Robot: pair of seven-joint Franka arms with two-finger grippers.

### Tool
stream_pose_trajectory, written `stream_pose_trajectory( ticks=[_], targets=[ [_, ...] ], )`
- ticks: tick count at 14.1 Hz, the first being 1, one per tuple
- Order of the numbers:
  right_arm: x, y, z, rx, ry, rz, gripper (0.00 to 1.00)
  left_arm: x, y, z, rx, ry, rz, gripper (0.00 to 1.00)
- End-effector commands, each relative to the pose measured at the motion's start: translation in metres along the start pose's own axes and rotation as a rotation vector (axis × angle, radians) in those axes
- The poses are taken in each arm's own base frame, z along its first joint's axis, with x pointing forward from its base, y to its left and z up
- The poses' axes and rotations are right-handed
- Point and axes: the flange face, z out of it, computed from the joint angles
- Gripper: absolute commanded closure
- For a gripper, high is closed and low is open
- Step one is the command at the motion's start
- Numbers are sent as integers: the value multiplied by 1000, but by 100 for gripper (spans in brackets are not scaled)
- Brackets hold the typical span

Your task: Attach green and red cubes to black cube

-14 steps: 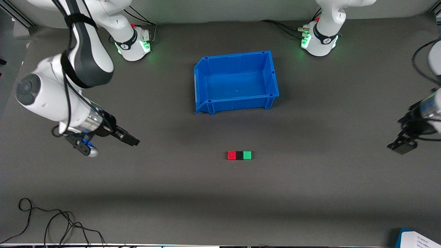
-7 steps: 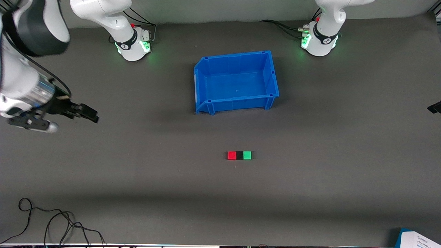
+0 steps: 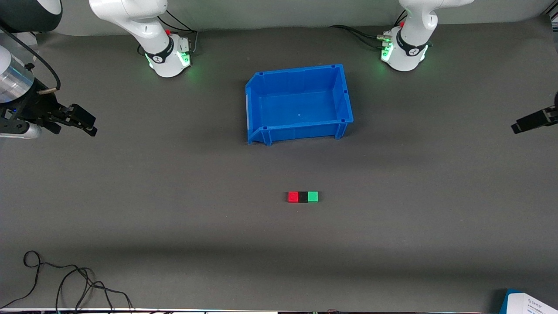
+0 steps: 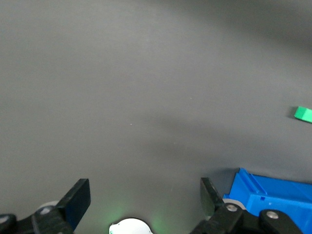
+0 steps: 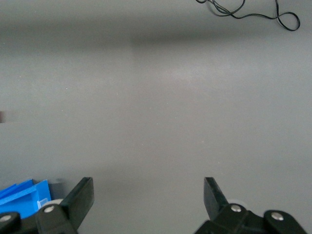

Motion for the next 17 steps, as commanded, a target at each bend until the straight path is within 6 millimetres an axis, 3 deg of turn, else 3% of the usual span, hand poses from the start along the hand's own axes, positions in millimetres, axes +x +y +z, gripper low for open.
stream_pose_trajectory(
  ticks=[1, 3, 7, 8, 14, 17],
  targets=[
    [11, -3, -12, -17, -27, -24, 0, -8, 28, -7, -2, -5, 81, 0],
    [16, -10, -3, -25, -65, 4, 0, -10, 34, -6, -2, -8, 116, 0],
    [24, 5, 9, 68, -111, 47, 0, -4, 12, -2, -12, -23, 196, 0],
    [25, 5, 7, 76, -111, 49, 0, -5, 15, 0, -9, -28, 201, 0],
    [26, 3, 6, 69, -120, 44, 0, -34, 16, 7, -11, -9, 214, 0],
    [27, -3, 7, 61, -119, 32, 0, -49, 31, 4, -14, 19, 294, 0]
  ],
)
